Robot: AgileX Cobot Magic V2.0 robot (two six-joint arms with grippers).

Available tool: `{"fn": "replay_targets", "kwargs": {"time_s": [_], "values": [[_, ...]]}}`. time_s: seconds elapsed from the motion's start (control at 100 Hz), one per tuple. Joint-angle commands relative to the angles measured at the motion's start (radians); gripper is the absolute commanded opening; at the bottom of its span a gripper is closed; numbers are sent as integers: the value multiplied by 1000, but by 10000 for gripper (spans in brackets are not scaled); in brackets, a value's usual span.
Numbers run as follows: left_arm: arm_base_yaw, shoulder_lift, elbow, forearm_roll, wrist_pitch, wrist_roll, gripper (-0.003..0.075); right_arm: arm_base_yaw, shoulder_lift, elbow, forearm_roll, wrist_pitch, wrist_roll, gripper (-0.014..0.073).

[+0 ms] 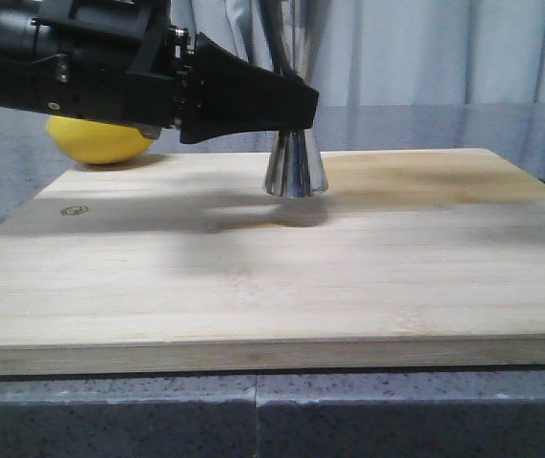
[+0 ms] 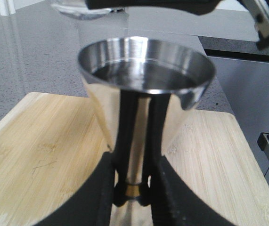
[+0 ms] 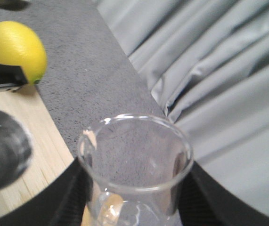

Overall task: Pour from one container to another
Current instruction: 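Tilt the beaker upright and lower it back onto the board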

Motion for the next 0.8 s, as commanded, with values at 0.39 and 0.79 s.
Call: {"fn": "replay_targets", "kwargs": {"time_s": [0.39, 0.79], "values": [[-11, -40, -29, -62, 118, -7, 8, -337, 63, -38, 40, -278, 304, 196], [-11, -40, -29, -56, 118, -7, 8, -593, 254, -38, 226, -859, 127, 196]]}}
